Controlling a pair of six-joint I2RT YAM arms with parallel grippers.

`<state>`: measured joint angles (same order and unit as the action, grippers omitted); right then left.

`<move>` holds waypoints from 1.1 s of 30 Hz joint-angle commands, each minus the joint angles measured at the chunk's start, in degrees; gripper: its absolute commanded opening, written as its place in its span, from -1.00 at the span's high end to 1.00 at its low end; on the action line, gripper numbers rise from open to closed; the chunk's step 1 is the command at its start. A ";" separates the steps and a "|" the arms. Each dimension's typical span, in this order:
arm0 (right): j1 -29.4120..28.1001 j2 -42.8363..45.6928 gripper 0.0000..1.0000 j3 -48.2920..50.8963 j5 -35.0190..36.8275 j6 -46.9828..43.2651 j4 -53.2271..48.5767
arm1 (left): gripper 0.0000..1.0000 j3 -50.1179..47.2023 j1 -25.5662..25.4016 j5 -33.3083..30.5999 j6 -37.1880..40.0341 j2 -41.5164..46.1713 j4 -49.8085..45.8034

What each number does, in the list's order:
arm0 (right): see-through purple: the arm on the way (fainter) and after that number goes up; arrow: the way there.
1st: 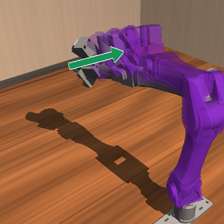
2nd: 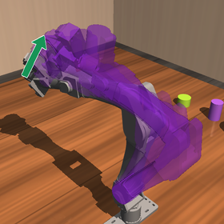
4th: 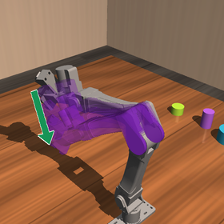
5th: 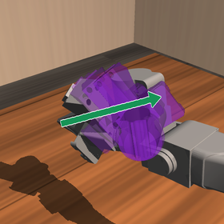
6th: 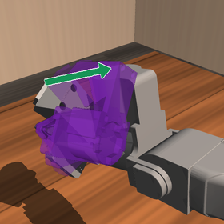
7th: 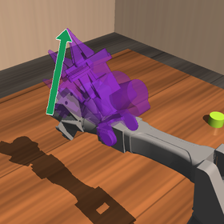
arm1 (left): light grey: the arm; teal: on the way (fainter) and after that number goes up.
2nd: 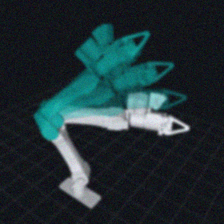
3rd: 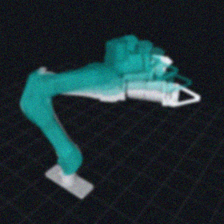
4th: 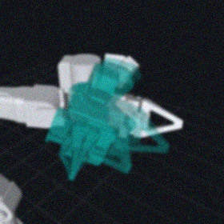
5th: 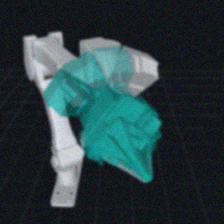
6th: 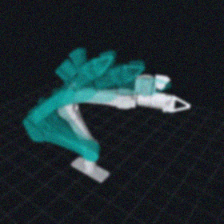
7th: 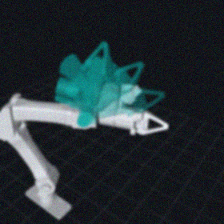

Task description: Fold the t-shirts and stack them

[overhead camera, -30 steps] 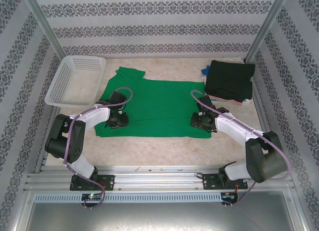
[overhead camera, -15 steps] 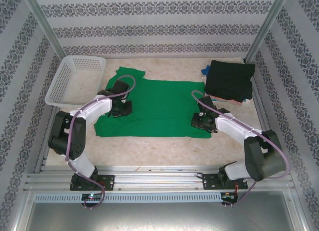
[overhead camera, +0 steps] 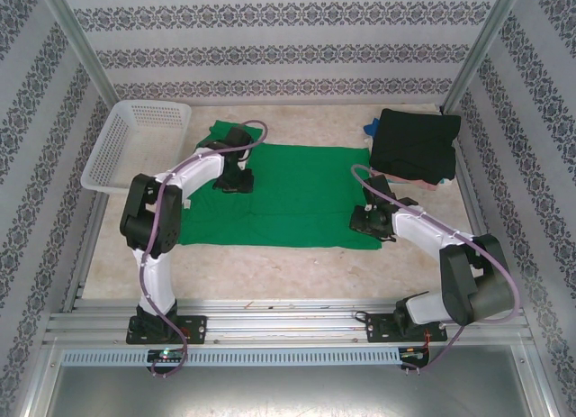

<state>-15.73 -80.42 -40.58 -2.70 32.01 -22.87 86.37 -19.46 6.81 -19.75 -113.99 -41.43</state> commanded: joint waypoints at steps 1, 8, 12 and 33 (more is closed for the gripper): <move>0.69 1.48 0.34 0.76 -0.47 -1.22 -0.48 | 0.15 2.28 -0.56 -1.41 2.46 -1.23 -3.63; 0.18 4.71 0.34 -0.24 -0.43 -1.26 -1.67 | 0.01 3.17 -0.40 -8.79 4.36 1.88 -8.31; -3.13 4.52 0.32 -0.40 0.43 0.14 -0.45 | -0.08 -8.13 0.76 -13.26 2.55 10.38 -6.66; -8.22 2.73 0.13 4.02 6.62 12.76 -7.81 | -0.03 -36.34 14.53 -2.88 -3.58 22.23 6.79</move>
<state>-23.77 -78.74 -36.99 1.87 42.28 -26.81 52.07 -6.33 3.03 -23.18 -93.47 -35.05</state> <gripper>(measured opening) 0.434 0.514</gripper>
